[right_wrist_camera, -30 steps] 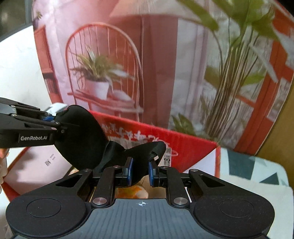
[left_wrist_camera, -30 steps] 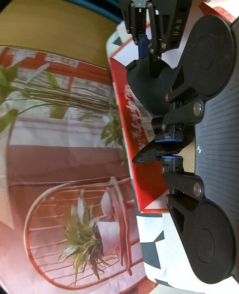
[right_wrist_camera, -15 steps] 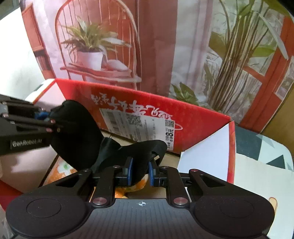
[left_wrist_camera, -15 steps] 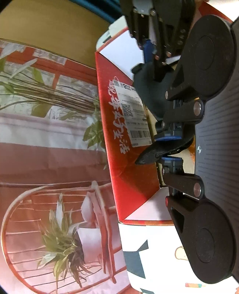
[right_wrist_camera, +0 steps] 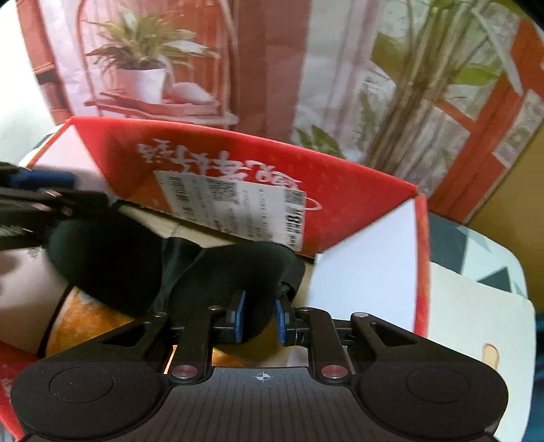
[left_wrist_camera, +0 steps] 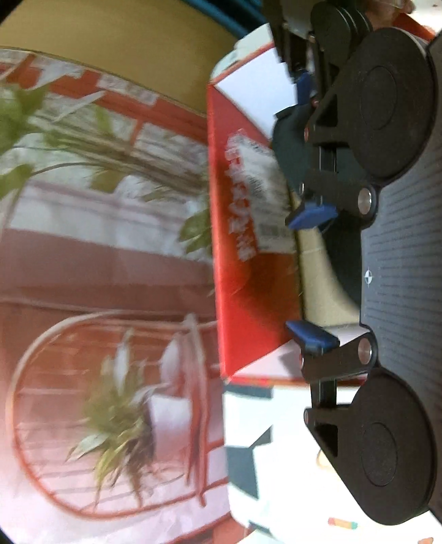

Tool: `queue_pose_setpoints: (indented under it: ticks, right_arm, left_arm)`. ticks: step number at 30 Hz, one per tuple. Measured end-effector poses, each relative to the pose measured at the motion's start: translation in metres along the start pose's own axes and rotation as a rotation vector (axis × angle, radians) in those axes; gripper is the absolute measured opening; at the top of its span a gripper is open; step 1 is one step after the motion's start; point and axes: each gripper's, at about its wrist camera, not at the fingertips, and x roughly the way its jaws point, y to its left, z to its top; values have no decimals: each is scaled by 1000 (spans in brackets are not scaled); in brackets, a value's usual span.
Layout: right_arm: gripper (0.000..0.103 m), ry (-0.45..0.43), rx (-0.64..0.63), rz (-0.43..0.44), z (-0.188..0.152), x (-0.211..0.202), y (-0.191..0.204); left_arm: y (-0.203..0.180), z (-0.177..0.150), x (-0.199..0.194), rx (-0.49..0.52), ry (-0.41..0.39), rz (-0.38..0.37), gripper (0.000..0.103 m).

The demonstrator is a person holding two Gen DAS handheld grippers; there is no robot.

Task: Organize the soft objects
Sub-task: 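Open the right gripper to drop the black fabric item into the box, then move the right tool back and lower it onto the blue-and-white bag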

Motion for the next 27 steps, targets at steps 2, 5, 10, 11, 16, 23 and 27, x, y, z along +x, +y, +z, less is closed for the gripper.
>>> queue_pose_setpoints:
  ticks: [2, 5, 10, 11, 16, 23, 27]
  right_arm:
    - [19, 1, 13, -28, -3, 0, -1]
    - [25, -28, 7, -53, -6, -7, 2]
    - [46, -114, -12, -68, -5, -27, 4]
    - [47, -124, 6, -51, -5, -32, 2]
    - [48, -203, 70, 45, -18, -69, -6]
    - [48, -392, 129, 132, -68, -140, -7]
    - [48, -507, 139, 138, -102, -172, -7]
  left_arm:
    - [3, 0, -11, -15, -18, -16, 71]
    - [7, 0, -25, -35, -33, -30, 72]
    - [6, -8, -55, -40, -64, -42, 72]
    - [6, -11, -60, -39, -68, -40, 72]
    - [6, -29, -90, -47, -96, -48, 72]
    - [1, -70, -142, -26, -162, -78, 72]
    - [1, -93, -159, -34, -152, -108, 72]
